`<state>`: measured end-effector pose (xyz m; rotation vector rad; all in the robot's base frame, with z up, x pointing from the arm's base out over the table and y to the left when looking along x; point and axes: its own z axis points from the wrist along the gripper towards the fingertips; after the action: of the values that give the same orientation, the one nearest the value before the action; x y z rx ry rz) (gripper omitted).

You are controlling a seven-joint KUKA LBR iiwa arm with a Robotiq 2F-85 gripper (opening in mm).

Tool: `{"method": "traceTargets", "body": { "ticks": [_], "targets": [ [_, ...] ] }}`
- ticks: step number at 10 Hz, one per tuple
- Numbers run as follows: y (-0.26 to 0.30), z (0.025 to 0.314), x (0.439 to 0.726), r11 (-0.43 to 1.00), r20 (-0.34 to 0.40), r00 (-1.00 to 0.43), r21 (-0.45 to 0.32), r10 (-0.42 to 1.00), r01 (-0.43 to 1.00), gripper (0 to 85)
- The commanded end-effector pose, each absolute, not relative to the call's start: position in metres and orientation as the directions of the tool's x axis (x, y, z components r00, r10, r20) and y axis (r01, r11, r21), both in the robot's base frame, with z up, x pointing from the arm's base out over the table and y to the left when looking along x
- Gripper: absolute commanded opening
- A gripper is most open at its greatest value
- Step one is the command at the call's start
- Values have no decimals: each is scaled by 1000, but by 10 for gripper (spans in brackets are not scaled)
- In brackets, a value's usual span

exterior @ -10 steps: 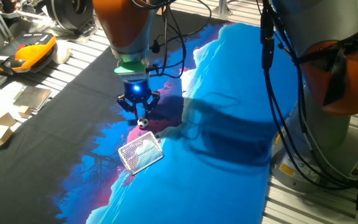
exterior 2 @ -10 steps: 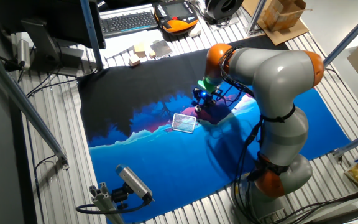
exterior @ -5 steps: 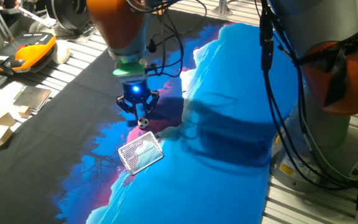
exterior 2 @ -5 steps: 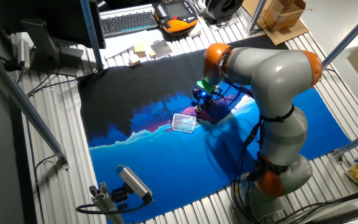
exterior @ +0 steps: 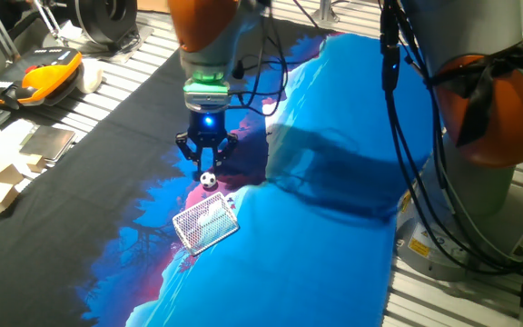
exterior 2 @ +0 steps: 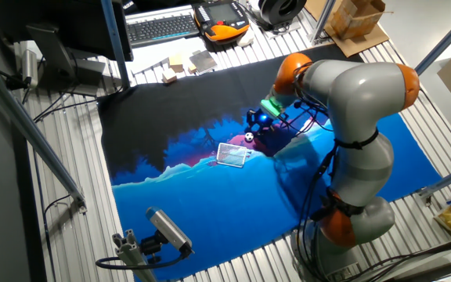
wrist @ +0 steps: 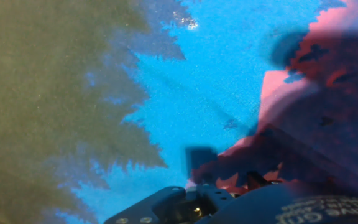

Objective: Push the soccer ball into the goal

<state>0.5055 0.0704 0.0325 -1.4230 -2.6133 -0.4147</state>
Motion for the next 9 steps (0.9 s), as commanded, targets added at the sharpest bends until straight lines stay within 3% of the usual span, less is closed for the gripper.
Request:
{"method": "traceTargets", "body": {
  "ticks": [1, 9],
  "targets": [
    [70, 33, 506, 518, 245, -544, 169, 802, 839, 340],
    [70, 33, 506, 503, 160, -512, 98, 844, 859, 340]
  ]
}}
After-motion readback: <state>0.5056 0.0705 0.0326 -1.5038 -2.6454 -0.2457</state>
